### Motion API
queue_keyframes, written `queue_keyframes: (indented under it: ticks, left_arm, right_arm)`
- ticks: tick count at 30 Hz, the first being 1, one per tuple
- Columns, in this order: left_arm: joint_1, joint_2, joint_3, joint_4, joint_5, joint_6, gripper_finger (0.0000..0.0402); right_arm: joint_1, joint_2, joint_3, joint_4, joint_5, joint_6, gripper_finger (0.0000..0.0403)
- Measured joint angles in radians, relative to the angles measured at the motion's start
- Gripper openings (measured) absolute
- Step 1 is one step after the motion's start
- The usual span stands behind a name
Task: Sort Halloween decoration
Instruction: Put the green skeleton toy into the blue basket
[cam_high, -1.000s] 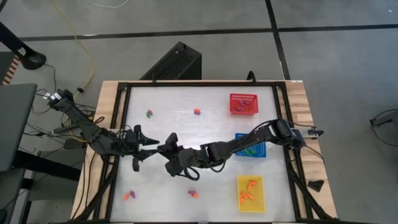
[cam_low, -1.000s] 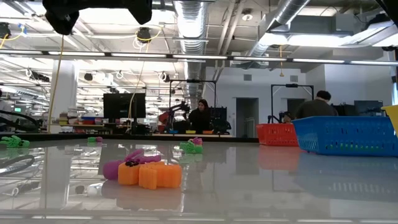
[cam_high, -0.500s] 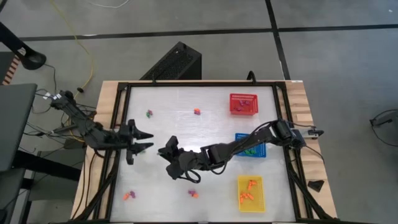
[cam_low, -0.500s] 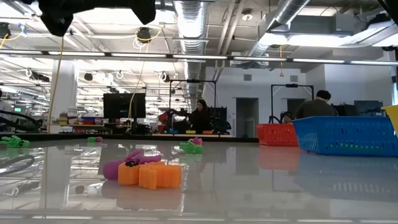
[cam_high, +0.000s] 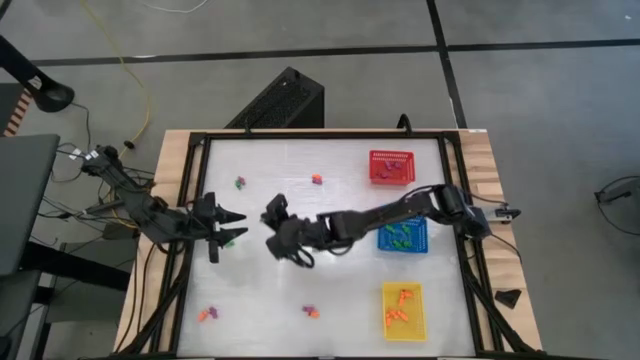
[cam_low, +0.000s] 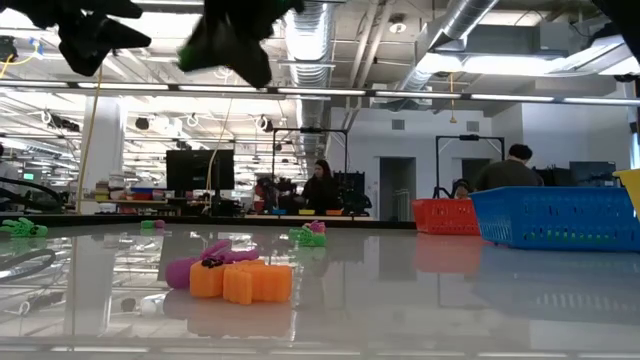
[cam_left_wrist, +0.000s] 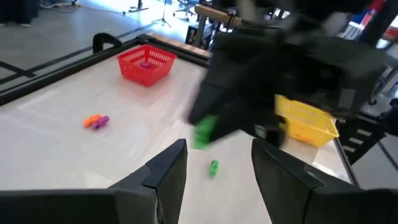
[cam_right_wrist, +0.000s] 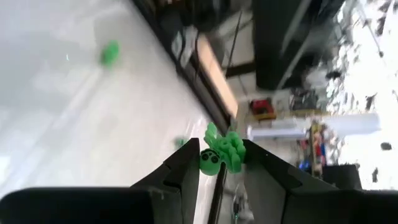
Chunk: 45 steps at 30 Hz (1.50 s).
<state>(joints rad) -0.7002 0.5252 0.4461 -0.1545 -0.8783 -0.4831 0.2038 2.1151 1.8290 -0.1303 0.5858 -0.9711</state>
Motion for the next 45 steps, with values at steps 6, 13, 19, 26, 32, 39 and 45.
queue_keyframes:
  ticks: [6,13,19,26,32,39,45]
  left_arm:
    - [0.0,0.04,0.0,0.0,0.0,-0.008,0.0169]
    - [0.0,0.094,0.0,0.001,0.0,-0.012,0.0169]
    - [0.0,0.133,0.0,0.002,0.0,-0.012,0.0169]
    - [0.0,0.156,0.0,0.002,0.0,-0.011,0.0169]
    - [0.0,0.164,0.0,-0.017,-0.015,0.007,0.0169]
    - [0.0,0.187,0.0,-0.017,-0.028,0.003,0.0169]
    - [0.0,0.212,0.0,-0.013,-0.027,0.003,0.0169]
  right_arm:
    - [-0.119,0.0,0.0,-0.151,-0.011,0.086,0.0141]
    - [-0.281,0.0,0.0,-0.422,-0.041,0.223,0.0141]
    - [-0.443,0.0,0.0,-0.708,-0.147,0.351,0.0141]
    - [-0.621,-0.005,0.0,-1.017,-0.278,0.485,0.0141]
    - [-0.726,-0.027,0.0,-1.202,-0.411,0.574,0.0141]
    - [-0.809,-0.118,-0.006,-1.35,-0.507,0.68,0.0135]
    - [-0.826,-0.273,-0.118,-1.379,-0.678,0.85,0.0132]
